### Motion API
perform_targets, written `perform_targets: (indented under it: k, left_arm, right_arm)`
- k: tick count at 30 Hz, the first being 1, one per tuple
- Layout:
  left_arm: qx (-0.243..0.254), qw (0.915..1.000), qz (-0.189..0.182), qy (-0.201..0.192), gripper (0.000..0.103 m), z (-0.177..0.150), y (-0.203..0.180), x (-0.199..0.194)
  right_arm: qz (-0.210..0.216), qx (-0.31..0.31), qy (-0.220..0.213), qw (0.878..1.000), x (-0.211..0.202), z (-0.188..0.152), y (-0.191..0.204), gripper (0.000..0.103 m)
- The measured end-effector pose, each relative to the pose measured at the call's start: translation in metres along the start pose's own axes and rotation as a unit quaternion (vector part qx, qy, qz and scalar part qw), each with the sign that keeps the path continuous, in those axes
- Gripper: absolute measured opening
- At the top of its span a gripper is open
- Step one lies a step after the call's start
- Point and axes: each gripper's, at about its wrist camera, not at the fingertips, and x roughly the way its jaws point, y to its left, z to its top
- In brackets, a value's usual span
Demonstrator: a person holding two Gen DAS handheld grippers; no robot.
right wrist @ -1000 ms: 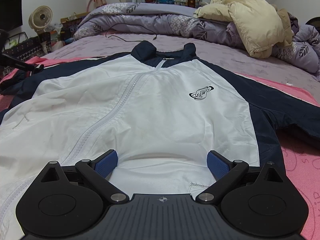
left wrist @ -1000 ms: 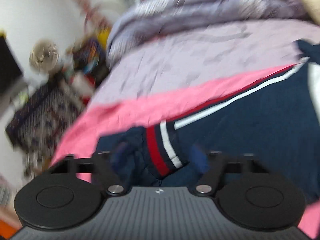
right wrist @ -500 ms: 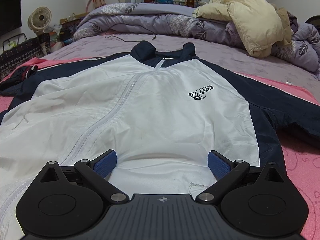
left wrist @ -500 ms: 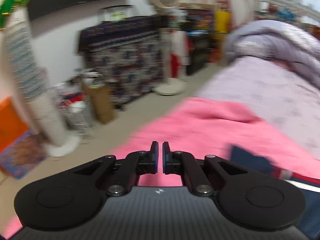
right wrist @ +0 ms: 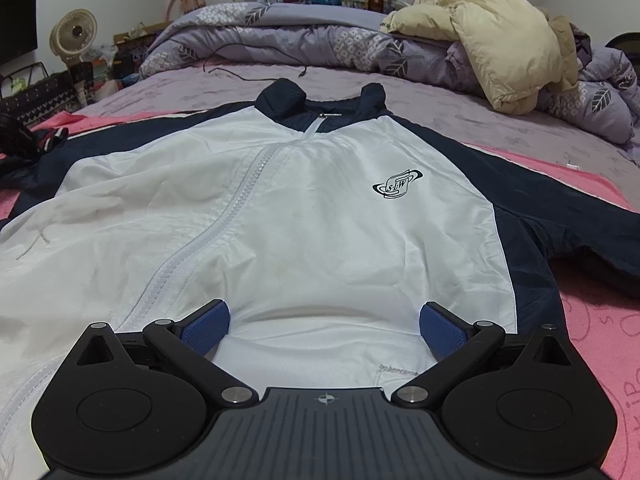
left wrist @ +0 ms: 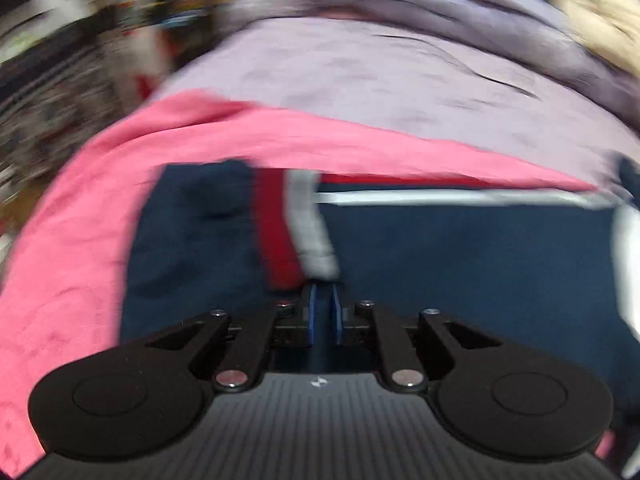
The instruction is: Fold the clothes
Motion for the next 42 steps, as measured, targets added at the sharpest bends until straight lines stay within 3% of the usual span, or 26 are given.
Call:
perform_targets:
  k: [2, 5, 10, 13, 15, 18, 21, 23, 24, 26, 27, 29, 31, 34, 37, 39, 42]
  left_arm:
    - [-0.055, 0.9972, 0.05, -0.011, 0.01, 0.008, 0.037, -0.004]
    - [-0.126, 0.9847, 0.114, -0.039, 0.009, 0.014, 0.099, -0.021]
    - [-0.231, 0.949, 0.201, -0.074, 0.009, 0.014, 0.183, -0.06]
    - [-0.208, 0.9564, 0.194, -0.066, 0.009, 0.011, 0.19, -0.067]
    - [-0.142, 0.9711, 0.179, -0.07, 0.009, 0.004, 0.167, -0.074]
    - [-0.041, 0.9916, 0.101, -0.07, 0.009, -0.015, 0.116, -0.088]
    - [0.035, 0.997, 0.007, -0.068, 0.009, -0.041, 0.051, -0.112]
    - [0.081, 0.9928, -0.057, -0.067, 0.011, -0.059, 0.005, -0.129]
    - [0.104, 0.9884, -0.089, -0.067, 0.016, -0.068, -0.018, -0.138]
    - [0.146, 0.9753, -0.153, -0.064, 0.025, -0.087, -0.063, -0.155]
    - [0.16, 0.9685, -0.181, -0.06, 0.034, -0.099, -0.083, -0.164]
    - [0.194, 0.9544, -0.222, -0.048, 0.042, -0.127, -0.116, -0.18]
    - [0.237, 0.9472, -0.215, -0.026, 0.053, -0.16, -0.146, -0.185]
    - [0.273, 0.9491, -0.157, -0.013, 0.053, -0.219, -0.16, -0.189]
    - [0.348, 0.9265, -0.138, -0.041, 0.053, -0.258, -0.163, -0.23]
    - [0.359, 0.9214, -0.141, -0.047, 0.053, -0.273, -0.16, -0.25]
    - [0.322, 0.9316, -0.164, -0.036, 0.054, -0.263, -0.148, -0.259]
  right_arm:
    - [0.001, 0.001, 0.0, 1.0, 0.0, 0.0, 0.0, 0.102]
    - [0.004, 0.003, 0.0, 1.0, 0.0, 0.0, -0.001, 0.103]
    - [0.002, 0.003, 0.0, 1.0, 0.0, 0.0, -0.001, 0.103]
    - [0.002, 0.004, 0.001, 1.0, 0.0, 0.0, -0.001, 0.103]
    - [0.003, 0.005, 0.001, 1.0, 0.0, 0.0, -0.001, 0.103]
    - [0.004, 0.006, 0.002, 1.0, 0.0, 0.001, -0.001, 0.103]
    - [0.006, 0.008, 0.008, 1.0, 0.001, 0.003, -0.002, 0.103]
    - [0.005, 0.007, 0.021, 1.0, 0.001, 0.008, -0.001, 0.103]
    - [0.001, 0.006, 0.031, 1.0, 0.0, 0.012, 0.0, 0.102]
    - [0.0, 0.012, 0.048, 0.999, -0.009, 0.02, 0.004, 0.097]
    - [0.014, 0.015, 0.047, 0.999, -0.018, 0.02, 0.006, 0.09]
    - [0.054, 0.012, 0.034, 0.998, -0.041, 0.015, 0.014, 0.09]
    - [0.079, -0.014, 0.03, 0.996, -0.063, 0.001, 0.023, 0.09]
    - [0.068, -0.082, 0.059, 0.993, -0.089, -0.033, 0.03, 0.089]
    - [0.059, -0.056, 0.076, 0.994, -0.121, -0.062, -0.003, 0.091]
    - [0.035, -0.051, 0.093, 0.994, -0.138, -0.071, -0.018, 0.091]
    - [-0.009, -0.04, 0.112, 0.993, -0.156, -0.076, -0.032, 0.09]
